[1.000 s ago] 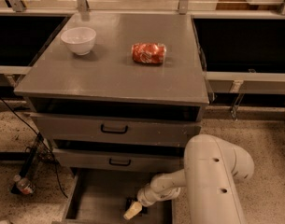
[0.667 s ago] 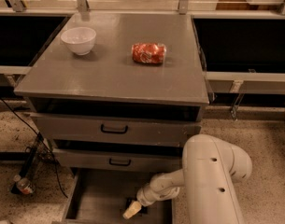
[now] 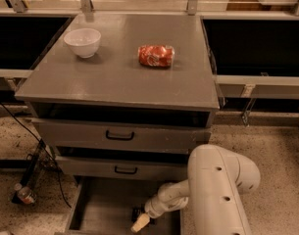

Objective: Pick rxbar chocolate from bottom drawer and place on counter

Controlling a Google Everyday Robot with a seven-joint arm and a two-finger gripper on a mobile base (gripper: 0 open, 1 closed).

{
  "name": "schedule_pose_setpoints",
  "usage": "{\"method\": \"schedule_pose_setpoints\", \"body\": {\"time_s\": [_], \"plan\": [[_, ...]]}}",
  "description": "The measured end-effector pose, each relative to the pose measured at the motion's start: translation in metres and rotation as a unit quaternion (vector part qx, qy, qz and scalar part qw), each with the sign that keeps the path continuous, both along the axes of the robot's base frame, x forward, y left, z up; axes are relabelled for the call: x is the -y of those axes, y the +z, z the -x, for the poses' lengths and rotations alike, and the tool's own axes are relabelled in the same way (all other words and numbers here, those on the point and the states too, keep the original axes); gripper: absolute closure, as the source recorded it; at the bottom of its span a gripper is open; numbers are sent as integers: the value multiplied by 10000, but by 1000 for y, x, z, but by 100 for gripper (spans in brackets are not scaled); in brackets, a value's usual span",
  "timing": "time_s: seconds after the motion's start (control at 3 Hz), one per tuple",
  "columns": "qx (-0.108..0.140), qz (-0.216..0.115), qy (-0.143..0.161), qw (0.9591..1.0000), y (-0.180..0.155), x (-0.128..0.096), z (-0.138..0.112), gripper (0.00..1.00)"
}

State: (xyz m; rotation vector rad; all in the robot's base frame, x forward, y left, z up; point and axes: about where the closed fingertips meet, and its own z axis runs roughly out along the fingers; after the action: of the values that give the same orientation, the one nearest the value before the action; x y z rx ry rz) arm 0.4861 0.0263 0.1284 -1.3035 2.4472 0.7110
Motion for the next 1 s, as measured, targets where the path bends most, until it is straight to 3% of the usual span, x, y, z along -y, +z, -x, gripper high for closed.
{"method": "schedule_pose_setpoints", "body": {"time_s": [0.33, 0.67, 1.0], "plan": [[-1, 1, -3, 10000, 0, 0, 0, 0], [-140, 94, -329, 9993, -9, 3, -2, 0], [-264, 32, -179, 9995, -19, 1, 2, 0]]}}
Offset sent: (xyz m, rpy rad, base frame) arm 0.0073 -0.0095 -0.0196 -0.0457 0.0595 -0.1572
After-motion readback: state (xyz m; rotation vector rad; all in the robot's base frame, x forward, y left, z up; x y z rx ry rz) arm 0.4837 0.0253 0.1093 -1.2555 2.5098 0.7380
